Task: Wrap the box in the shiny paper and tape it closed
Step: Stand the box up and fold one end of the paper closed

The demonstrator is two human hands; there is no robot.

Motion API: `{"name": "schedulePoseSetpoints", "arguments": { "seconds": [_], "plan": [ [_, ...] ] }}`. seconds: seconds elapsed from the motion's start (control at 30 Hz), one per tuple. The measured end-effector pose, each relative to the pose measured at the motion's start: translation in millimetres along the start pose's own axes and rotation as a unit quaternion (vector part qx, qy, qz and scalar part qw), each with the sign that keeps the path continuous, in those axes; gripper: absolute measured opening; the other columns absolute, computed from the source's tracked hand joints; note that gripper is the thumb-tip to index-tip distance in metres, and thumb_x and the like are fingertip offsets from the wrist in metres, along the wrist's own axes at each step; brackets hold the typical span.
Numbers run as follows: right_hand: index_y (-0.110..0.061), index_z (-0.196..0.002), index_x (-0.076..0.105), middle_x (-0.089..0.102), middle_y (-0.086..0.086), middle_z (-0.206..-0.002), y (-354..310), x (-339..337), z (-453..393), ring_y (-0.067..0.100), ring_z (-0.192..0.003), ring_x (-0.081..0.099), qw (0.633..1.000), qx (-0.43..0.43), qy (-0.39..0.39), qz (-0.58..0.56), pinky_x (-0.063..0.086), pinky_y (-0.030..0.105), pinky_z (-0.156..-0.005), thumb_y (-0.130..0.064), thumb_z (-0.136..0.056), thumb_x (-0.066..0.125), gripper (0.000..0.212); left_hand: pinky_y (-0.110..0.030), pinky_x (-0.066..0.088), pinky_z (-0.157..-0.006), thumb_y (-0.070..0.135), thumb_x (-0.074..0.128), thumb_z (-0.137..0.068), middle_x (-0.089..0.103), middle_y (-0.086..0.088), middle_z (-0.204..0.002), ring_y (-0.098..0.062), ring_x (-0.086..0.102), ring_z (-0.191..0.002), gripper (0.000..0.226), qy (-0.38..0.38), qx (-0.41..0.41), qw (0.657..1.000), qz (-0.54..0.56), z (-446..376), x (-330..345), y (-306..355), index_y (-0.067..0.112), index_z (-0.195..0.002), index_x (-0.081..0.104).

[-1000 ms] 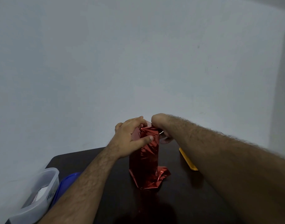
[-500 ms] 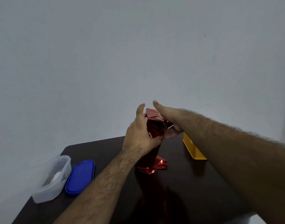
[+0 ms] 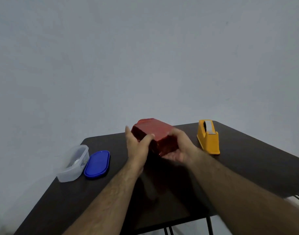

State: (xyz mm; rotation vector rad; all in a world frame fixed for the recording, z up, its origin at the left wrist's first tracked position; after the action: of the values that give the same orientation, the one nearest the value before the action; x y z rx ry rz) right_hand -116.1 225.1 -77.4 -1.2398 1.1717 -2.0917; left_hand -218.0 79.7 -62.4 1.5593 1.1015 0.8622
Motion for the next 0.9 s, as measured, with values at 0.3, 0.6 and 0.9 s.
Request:
{"name": "schedulePoseSetpoints", "arguments": {
  "seconds": [0.3,0.6,0.9],
  "plan": [
    [-0.004,-0.12,0.068,0.074,0.009,-0.11,28.0,-17.8,-26.4,0.025,-0.093,0.071,0.992,-0.078,-0.037,0.097,0.056,0.031,-0.08,-0.02,-0.062,0.083,0.062,-0.042,0.063,-0.085,-0.005,0.081,-0.084,0.079,-0.018,-0.117,-0.032,0.078,-0.103,0.053,-0.085,-0.134,0.974,0.163,-8.9,0.6,-33.3,-0.004,-0.133,0.062],
    [-0.02,-0.141,0.058,0.074,-0.002,-0.13,-23.1,-8.9,-43.7,0.017,-0.117,0.073,0.933,-0.186,-0.093,0.293,0.059,0.035,-0.097,-0.036,-0.061,0.103,0.093,-0.053,0.058,-0.105,-0.02,0.083,-0.069,0.07,-0.004,-0.14,-0.026,0.069,-0.128,0.094,-0.196,-0.049,0.978,0.05,-28.6,-15.4,-38.6,0.019,-0.15,0.056],
    [-0.021,-0.133,0.063,0.069,-0.004,-0.131,-139.1,59.7,-24.5,0.017,-0.123,0.066,0.9,-0.341,-0.108,0.251,0.048,0.046,-0.11,-0.079,-0.068,0.067,0.087,-0.045,0.055,-0.11,0.002,0.096,-0.068,0.066,0.005,-0.144,-0.016,0.066,-0.132,0.099,-0.221,-0.014,0.975,0.026,-28.8,-11.4,-30.1,0.036,-0.149,0.052]
  ]
}}
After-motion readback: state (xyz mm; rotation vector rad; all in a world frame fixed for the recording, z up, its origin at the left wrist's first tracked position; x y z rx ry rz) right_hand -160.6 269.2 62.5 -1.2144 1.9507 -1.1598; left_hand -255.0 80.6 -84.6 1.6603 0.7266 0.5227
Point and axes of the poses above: each hand's wrist, its own z-axis away from the middle knuckle, its own x-axis out of the palm, y = z × x, the point moved 9 cm from there along -z, towards the middle knuckle
